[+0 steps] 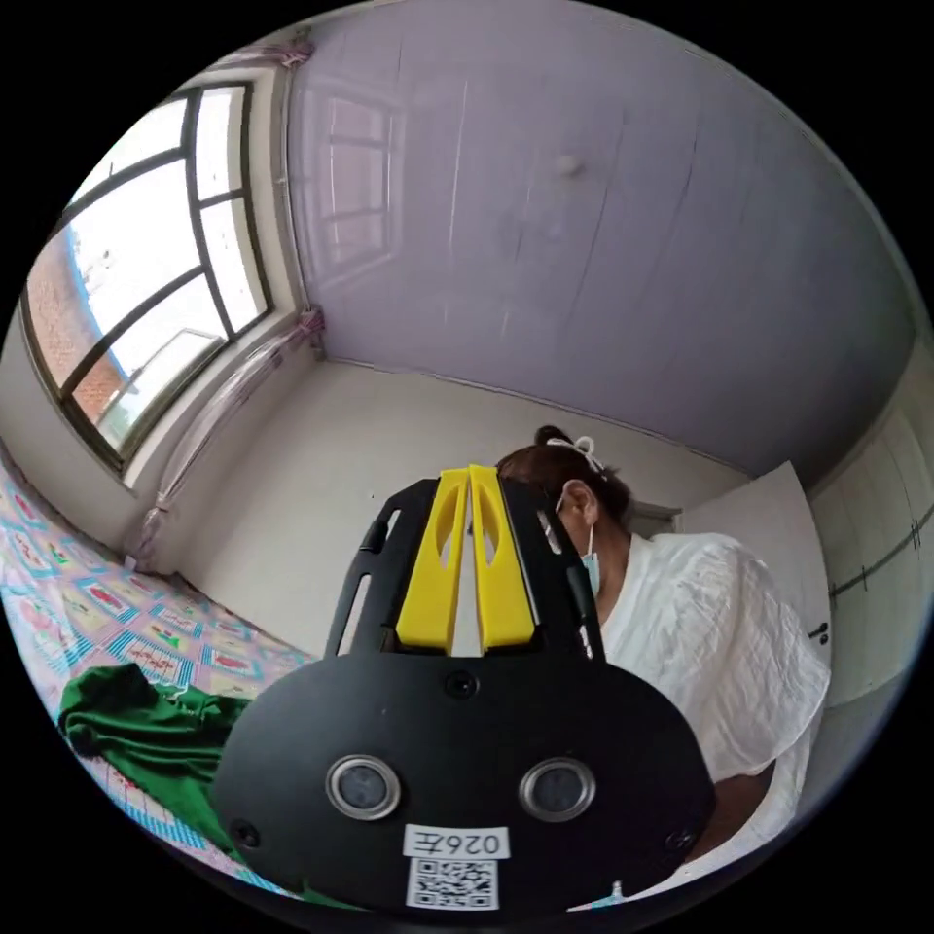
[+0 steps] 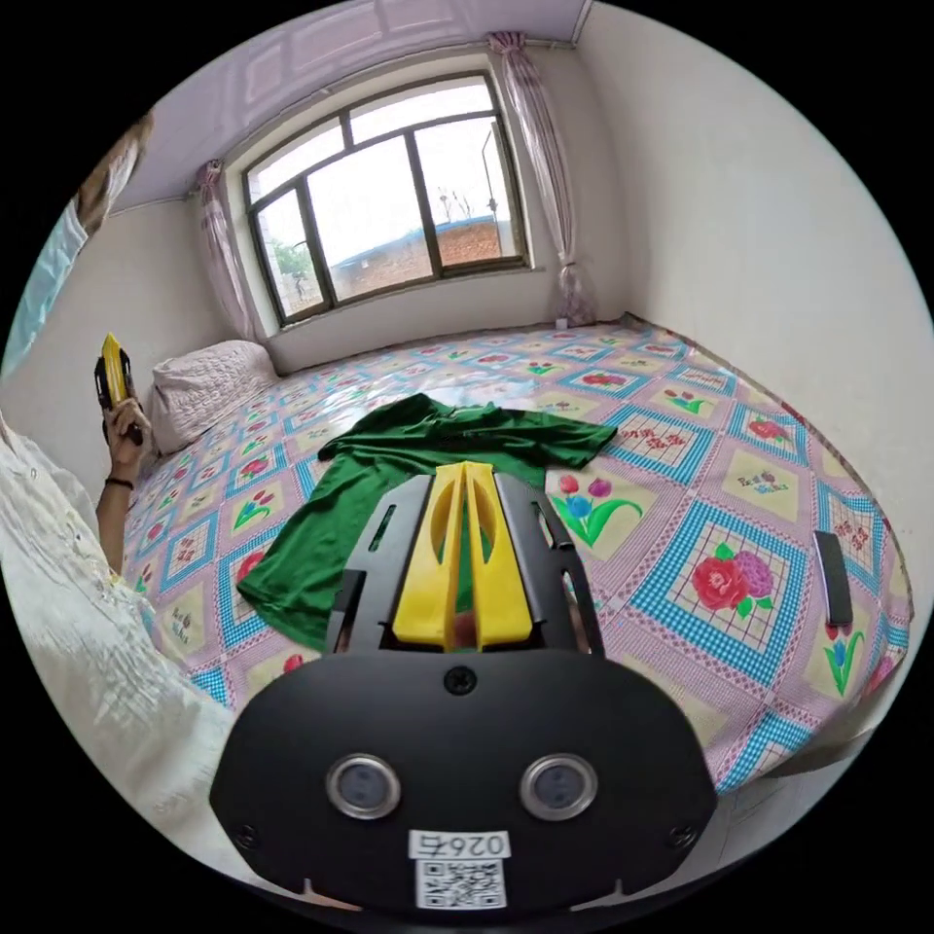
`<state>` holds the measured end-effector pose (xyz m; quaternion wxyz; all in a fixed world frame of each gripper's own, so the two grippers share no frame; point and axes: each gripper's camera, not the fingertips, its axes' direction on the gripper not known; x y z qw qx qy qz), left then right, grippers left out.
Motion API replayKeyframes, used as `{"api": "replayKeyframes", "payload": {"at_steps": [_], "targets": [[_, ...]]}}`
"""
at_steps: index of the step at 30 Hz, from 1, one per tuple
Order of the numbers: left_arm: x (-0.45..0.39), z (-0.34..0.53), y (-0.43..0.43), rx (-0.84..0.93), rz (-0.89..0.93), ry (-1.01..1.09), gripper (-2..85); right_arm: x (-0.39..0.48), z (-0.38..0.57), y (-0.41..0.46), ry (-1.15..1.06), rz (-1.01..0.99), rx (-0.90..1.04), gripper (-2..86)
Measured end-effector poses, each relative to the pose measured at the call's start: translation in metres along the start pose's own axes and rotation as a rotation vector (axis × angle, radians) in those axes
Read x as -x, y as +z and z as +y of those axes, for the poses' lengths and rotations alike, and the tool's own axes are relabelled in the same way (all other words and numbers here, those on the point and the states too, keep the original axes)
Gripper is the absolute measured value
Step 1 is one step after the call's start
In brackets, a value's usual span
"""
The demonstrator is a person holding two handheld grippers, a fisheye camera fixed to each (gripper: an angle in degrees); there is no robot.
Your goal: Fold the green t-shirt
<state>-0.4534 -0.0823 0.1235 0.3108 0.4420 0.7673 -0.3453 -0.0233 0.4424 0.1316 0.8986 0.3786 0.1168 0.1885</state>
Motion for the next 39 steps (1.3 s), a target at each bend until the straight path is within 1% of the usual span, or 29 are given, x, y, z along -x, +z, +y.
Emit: {"api": "replayKeyframes", "payload": {"at_steps": [1,3,4,5,6,7,8,9,11,15,18,23,27,31,39], "targets": [[-0.006,0.003,0.003,0.048,-0.076,0.001,0.3,0.001,0.008,0.002,-0.002,0.012,0.027,-0.3],[-0.022,0.026,0.016,0.3,-0.448,-0.04,0.9,0.005,0.042,0.012,-0.01,0.118,0.14,1.3],[-0.024,0.035,0.02,0.368,-0.541,-0.047,1.1,0.005,0.051,0.014,-0.014,0.138,0.169,1.9],[-0.027,0.055,0.024,0.496,-0.717,-0.06,5.3,0.005,0.068,0.019,-0.02,0.157,0.225,2.2],[-0.025,0.079,0.026,0.618,-0.845,-0.085,8.7,0.005,0.083,0.023,-0.02,0.159,0.271,2.6],[-0.023,0.092,0.026,0.67,-0.883,-0.115,10.1,0.004,0.09,0.025,-0.02,0.158,0.292,2.9],[-0.015,0.117,0.022,0.754,-0.918,-0.199,12.3,0.004,0.102,0.03,-0.028,0.159,0.329,3.4],[-0.007,0.142,0.017,0.825,-0.939,-0.28,13.9,0.005,0.112,0.036,-0.04,0.167,0.364,4.0],[-0.001,0.176,0.014,0.925,-0.992,-0.345,14.5,0.009,0.123,0.043,-0.073,0.191,0.394,4.1],[0.0,0.236,0.026,1.115,-1.042,-0.386,14.9,0.02,0.136,0.058,-0.183,0.255,0.446,4.2],[0.0,0.26,0.034,1.164,-1.046,-0.405,15.6,0.027,0.14,0.062,-0.242,0.294,0.44,4.4],[0.006,0.289,0.049,1.248,-1.051,-0.433,16.6,0.032,0.14,0.07,-0.279,0.304,0.421,4.3],[0.011,0.309,0.072,1.323,-1.052,-0.406,16.7,0.033,0.14,0.074,-0.258,0.301,0.407,3.3],[0.019,0.324,0.09,1.36,-1.05,-0.385,16.1,0.032,0.144,0.072,-0.232,0.309,0.397,2.1],[0.028,0.355,0.124,1.436,-1.037,-0.352,12.3,0.04,0.155,0.053,-0.204,0.327,0.368,1.4]]}}
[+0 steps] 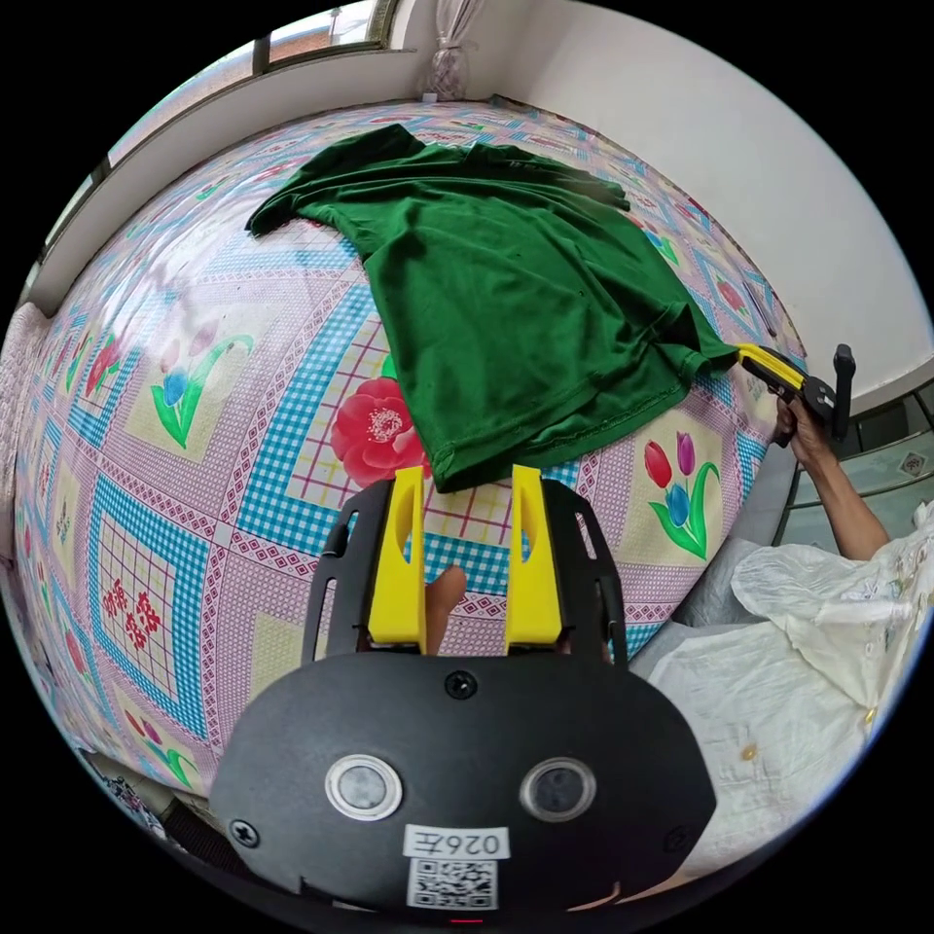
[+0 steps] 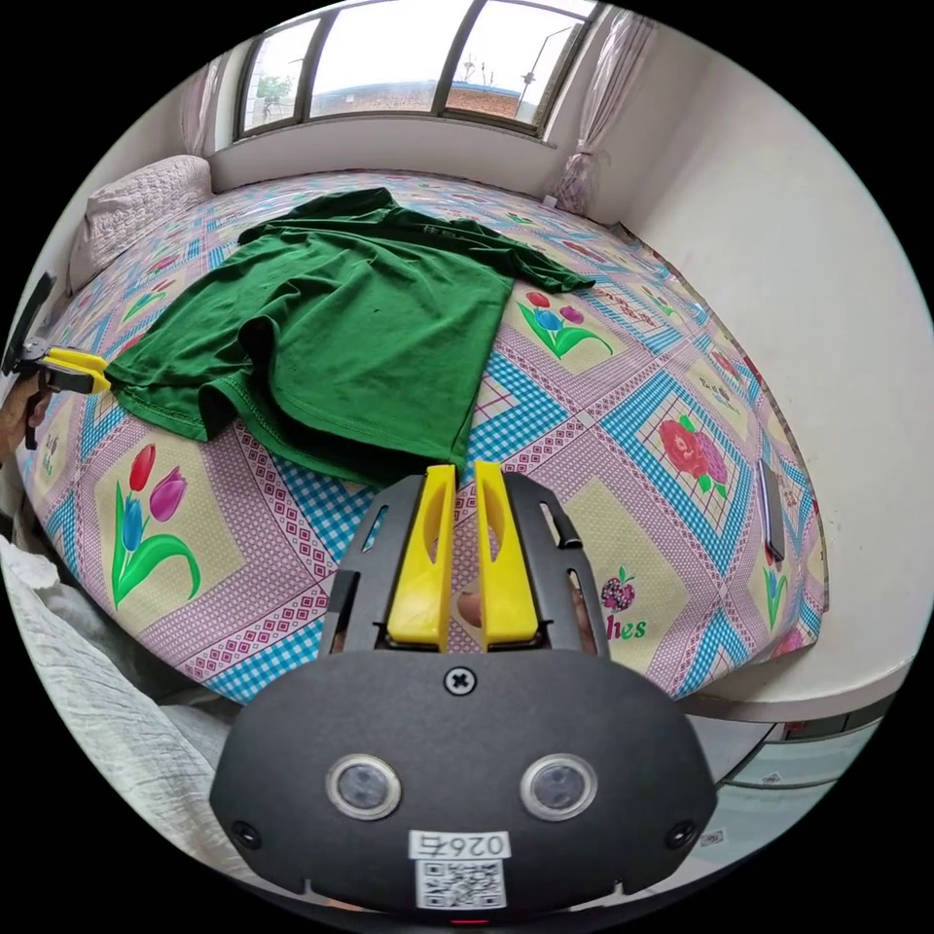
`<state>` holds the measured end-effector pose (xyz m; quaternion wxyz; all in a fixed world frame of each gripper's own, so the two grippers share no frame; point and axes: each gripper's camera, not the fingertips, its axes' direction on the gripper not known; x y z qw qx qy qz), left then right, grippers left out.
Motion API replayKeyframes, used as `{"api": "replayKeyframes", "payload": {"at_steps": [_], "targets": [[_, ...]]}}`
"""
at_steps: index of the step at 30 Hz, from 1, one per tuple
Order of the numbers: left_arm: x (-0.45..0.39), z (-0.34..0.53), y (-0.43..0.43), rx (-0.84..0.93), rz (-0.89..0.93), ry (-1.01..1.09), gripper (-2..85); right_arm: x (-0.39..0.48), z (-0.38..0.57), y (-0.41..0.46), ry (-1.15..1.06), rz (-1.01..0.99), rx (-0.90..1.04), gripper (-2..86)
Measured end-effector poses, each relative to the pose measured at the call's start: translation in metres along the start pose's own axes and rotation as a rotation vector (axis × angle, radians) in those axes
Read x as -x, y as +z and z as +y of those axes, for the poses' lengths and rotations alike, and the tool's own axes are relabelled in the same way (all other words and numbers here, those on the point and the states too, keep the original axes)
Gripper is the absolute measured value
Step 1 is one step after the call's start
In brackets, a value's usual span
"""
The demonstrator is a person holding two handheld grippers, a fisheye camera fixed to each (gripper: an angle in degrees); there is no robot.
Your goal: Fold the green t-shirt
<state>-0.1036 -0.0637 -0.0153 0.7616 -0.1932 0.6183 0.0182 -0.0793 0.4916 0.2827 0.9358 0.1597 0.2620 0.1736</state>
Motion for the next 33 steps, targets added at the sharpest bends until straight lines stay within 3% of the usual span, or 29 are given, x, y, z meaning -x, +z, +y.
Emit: {"api": "replayKeyframes", "payload": {"at_steps": [12,16,25,28,33], "targets": [[-0.016,0.008,0.012,-0.007,-0.058,-0.029,5.0,0.009,0.023,-0.026,0.021,0.008,-0.015,0.4],[-0.01,0.018,0.008,-0.029,0.012,-0.06,0.8,0.008,0.032,-0.034,0.024,0.009,0.006,-1.2],[0.007,0.069,-0.084,-0.352,0.148,-0.15,-0.4,-0.047,0.075,-0.108,0.241,-0.129,-0.054,-1.4],[0.011,0.092,-0.141,-0.539,0.209,-0.159,-0.5,-0.076,0.093,-0.156,0.376,-0.23,-0.166,-1.3],[-0.014,0.126,-0.263,-0.844,0.243,-0.026,-0.5,-0.112,0.116,-0.294,0.491,-0.311,-0.541,-1.1]]}}
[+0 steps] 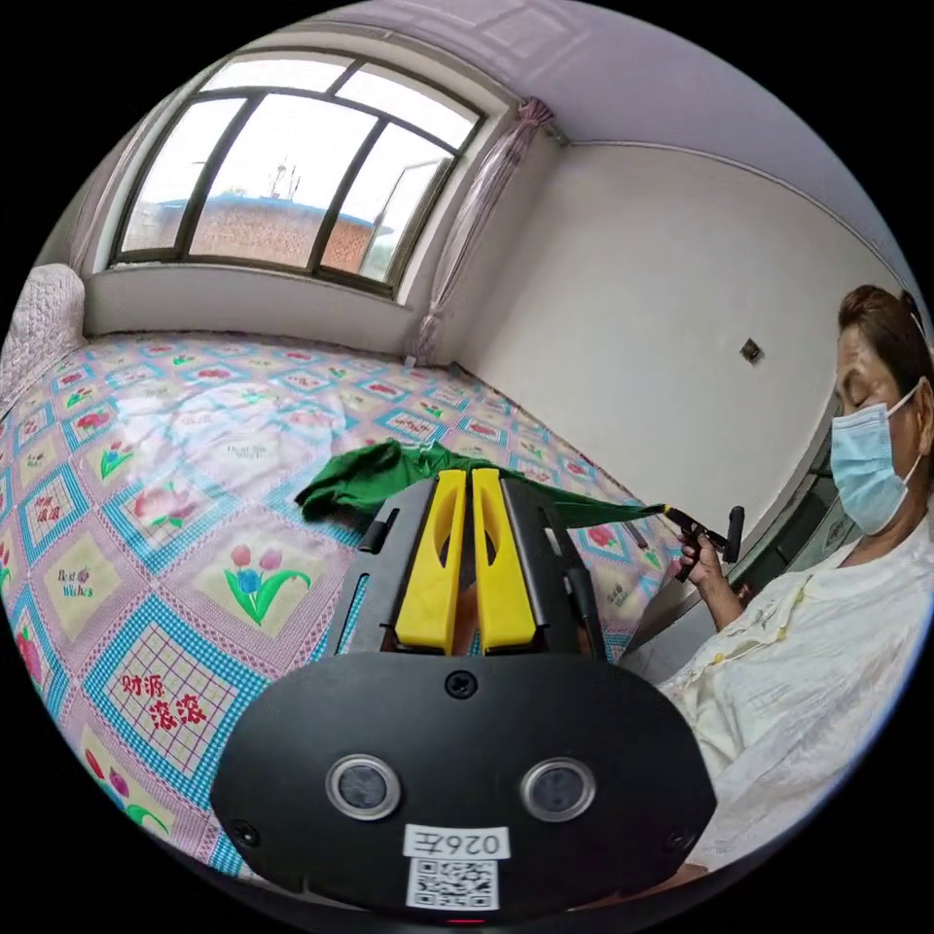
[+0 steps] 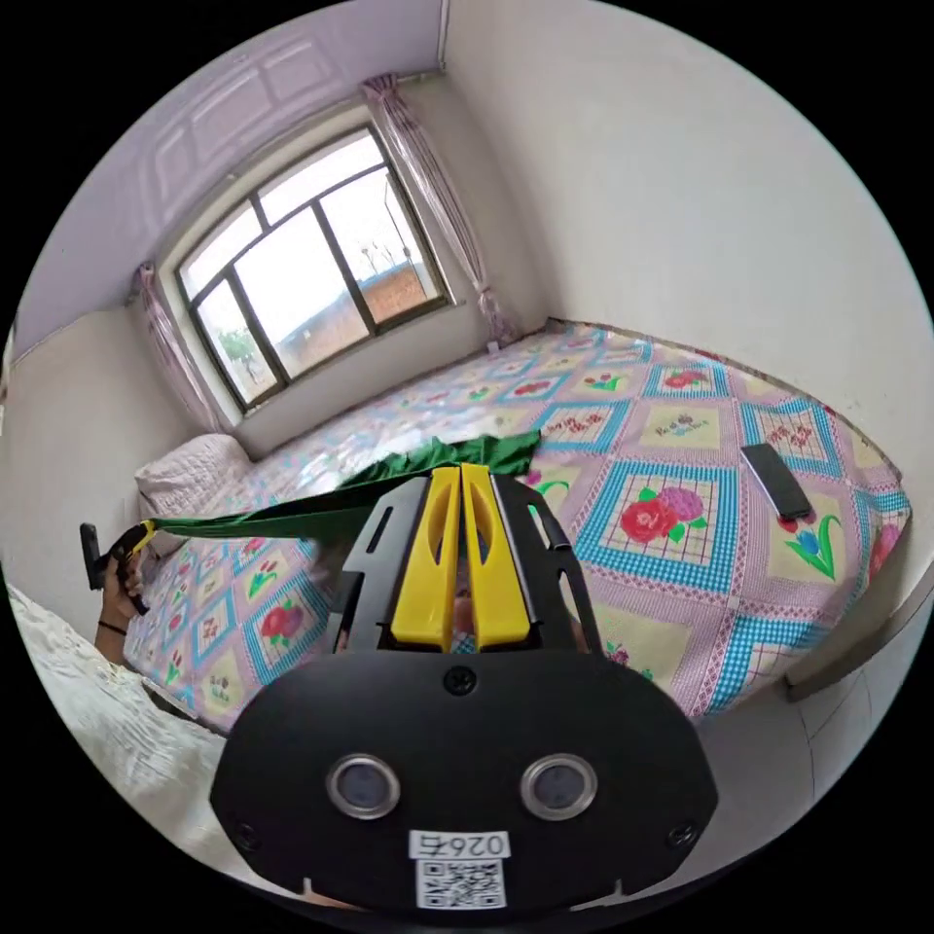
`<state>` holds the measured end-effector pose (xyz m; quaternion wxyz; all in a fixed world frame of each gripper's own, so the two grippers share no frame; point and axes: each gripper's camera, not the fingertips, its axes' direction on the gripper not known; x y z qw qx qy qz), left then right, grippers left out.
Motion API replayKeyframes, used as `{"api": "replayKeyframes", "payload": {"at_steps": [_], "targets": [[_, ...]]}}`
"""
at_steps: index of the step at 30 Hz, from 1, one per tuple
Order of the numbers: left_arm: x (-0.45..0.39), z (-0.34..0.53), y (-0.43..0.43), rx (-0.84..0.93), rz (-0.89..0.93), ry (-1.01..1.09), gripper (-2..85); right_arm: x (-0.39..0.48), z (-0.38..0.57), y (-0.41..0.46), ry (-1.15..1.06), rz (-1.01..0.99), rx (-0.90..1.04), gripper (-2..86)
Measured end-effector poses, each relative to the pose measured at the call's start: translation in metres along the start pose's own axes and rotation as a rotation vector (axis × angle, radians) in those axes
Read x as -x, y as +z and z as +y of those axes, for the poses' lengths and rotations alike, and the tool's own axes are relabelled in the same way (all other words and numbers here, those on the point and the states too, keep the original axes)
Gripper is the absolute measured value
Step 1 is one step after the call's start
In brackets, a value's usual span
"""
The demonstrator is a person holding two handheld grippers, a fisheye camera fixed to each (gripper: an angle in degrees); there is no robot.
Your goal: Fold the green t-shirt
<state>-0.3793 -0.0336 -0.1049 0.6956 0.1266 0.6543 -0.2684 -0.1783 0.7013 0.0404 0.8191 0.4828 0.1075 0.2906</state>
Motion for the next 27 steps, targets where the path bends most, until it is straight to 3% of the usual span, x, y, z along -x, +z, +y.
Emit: {"api": "replayKeyframes", "payload": {"at_steps": [5,9,14,17,21,24,27], "targets": [[-0.078,-0.063,-0.096,-0.208,-0.003,0.21,-0.5,0.062,-0.059,-0.135,-0.158,-0.038,-0.336,-1.0],[-0.136,-0.108,-0.177,-0.375,-0.016,0.356,-0.5,0.125,-0.103,-0.243,-0.367,0.047,-0.608,-0.9],[-0.157,-0.157,-0.198,-0.359,-0.053,0.415,-0.5,0.167,-0.167,-0.277,-0.482,0.137,-0.67,-0.9],[-0.124,-0.188,-0.151,-0.234,-0.036,0.342,-0.5,0.163,-0.214,-0.228,-0.457,0.087,-0.5,-0.9],[-0.031,-0.224,-0.036,-0.056,0.02,0.125,-0.5,0.147,-0.255,-0.069,-0.394,0.088,-0.165,-1.1],[0.04,-0.251,0.042,-0.027,0.085,-0.062,-0.6,0.14,-0.274,0.051,-0.343,0.198,0.002,-1.1],[0.068,-0.286,0.078,-0.125,0.189,-0.179,-0.6,0.162,-0.307,0.109,-0.352,0.339,0.016,-1.2]]}}
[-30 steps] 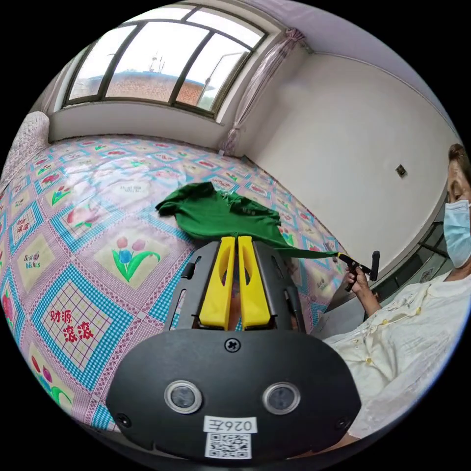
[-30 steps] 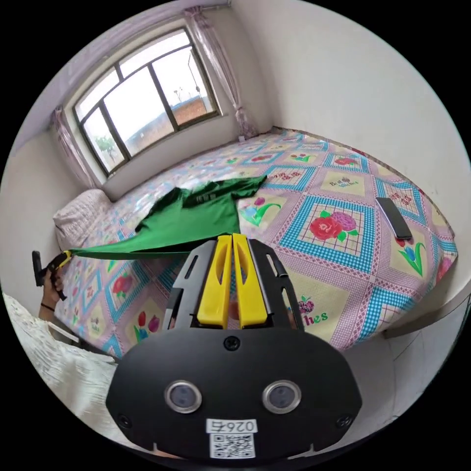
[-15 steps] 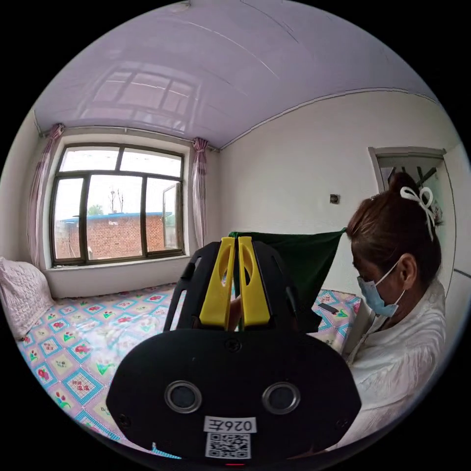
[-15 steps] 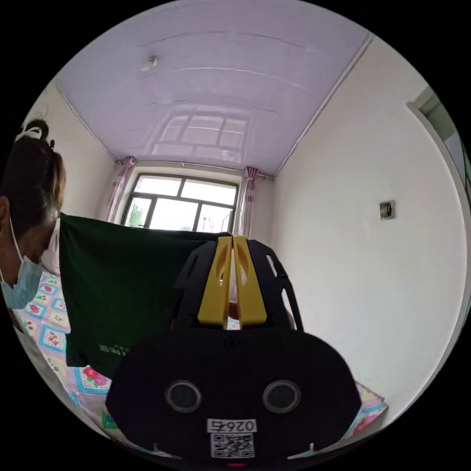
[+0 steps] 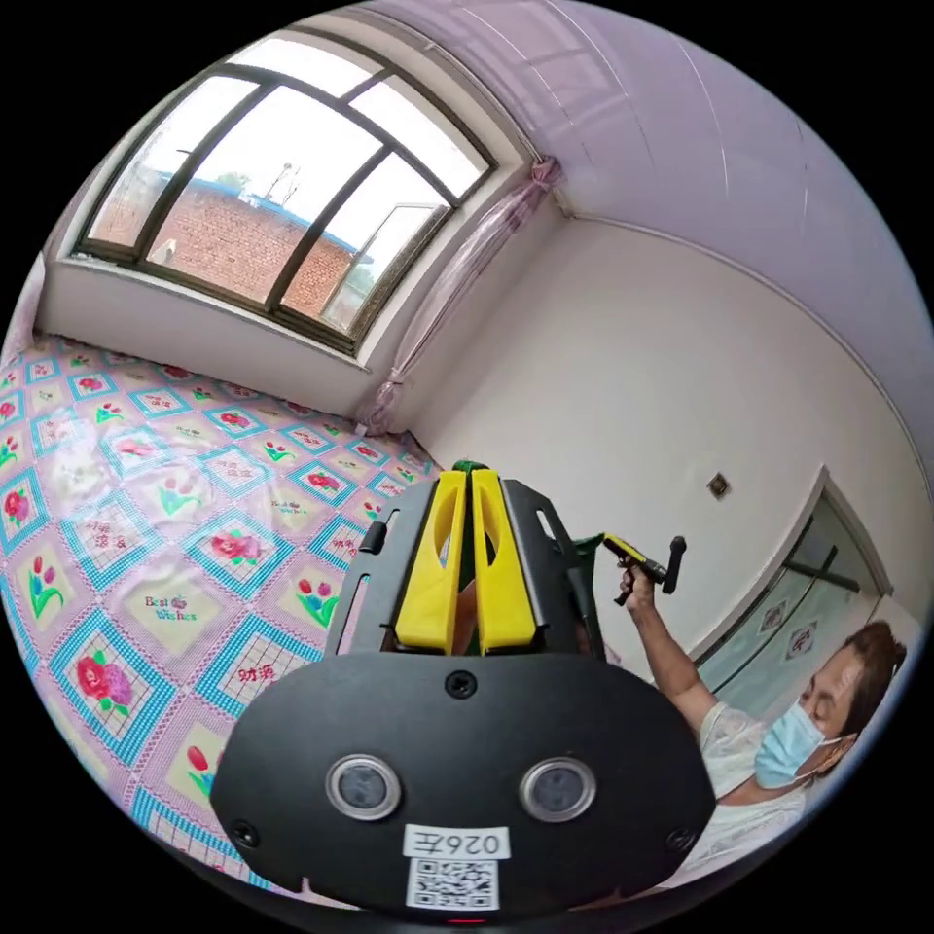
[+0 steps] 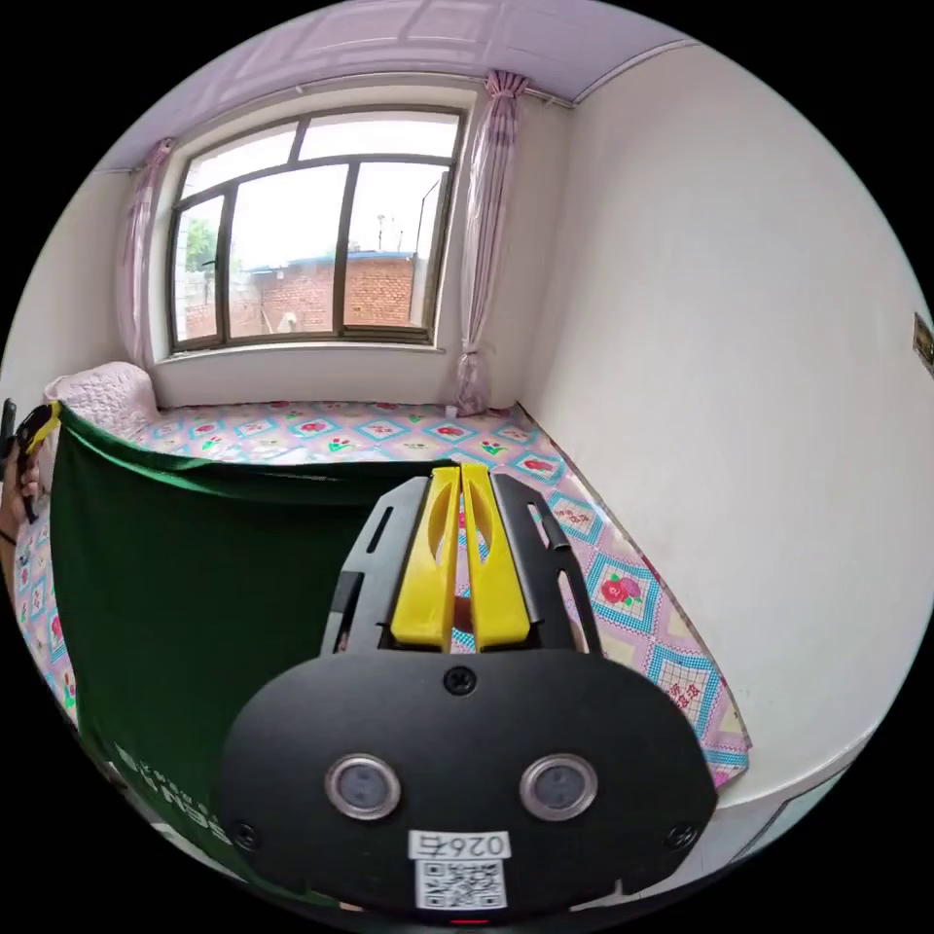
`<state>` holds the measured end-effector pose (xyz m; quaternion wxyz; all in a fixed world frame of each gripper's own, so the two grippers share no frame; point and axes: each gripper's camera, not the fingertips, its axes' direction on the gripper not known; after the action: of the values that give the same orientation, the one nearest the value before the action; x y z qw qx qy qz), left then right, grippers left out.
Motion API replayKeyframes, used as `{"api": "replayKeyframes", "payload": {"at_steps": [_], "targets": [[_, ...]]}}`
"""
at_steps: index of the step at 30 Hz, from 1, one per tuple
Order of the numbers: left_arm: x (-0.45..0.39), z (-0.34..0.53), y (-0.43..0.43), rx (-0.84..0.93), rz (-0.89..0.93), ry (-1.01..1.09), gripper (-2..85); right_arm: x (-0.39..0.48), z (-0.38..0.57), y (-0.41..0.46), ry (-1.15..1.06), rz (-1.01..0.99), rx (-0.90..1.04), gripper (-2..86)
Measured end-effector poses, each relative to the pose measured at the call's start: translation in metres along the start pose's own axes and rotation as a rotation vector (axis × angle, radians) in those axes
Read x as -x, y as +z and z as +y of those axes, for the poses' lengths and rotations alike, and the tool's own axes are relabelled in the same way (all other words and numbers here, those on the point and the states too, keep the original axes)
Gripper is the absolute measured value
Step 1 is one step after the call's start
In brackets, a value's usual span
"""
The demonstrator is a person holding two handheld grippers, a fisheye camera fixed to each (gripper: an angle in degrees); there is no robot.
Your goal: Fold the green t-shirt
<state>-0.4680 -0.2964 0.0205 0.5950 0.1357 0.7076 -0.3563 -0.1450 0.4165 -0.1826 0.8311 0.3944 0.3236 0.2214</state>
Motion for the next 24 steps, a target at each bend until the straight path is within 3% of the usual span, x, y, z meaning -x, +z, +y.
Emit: {"api": "replayKeyframes", "payload": {"at_steps": [4,6,12,16,19,24], "targets": [[-0.049,-0.059,-0.006,-0.12,-0.056,0.157,-0.6,-0.008,-0.075,-0.039,0.077,-0.002,-0.188,-1.1],[-0.094,-0.082,-0.03,-0.169,-0.11,0.332,-0.6,-0.025,-0.103,-0.085,0.11,0.001,-0.333,-1.0],[-0.121,-0.038,-0.074,-0.121,-0.161,0.587,-0.6,-0.074,-0.059,-0.132,0.087,-0.105,-0.49,-1.0],[-0.081,0.041,-0.072,-0.015,-0.131,0.556,-0.5,-0.084,0.024,-0.108,0.067,-0.177,-0.427,-1.0],[-0.034,0.121,-0.054,0.139,-0.209,0.489,-0.5,-0.083,0.1,-0.064,0.059,-0.215,-0.285,-1.1],[0.072,0.251,-0.02,0.377,-0.22,0.15,-0.5,-0.075,0.236,0.054,0.116,-0.335,0.11,-1.2]]}}
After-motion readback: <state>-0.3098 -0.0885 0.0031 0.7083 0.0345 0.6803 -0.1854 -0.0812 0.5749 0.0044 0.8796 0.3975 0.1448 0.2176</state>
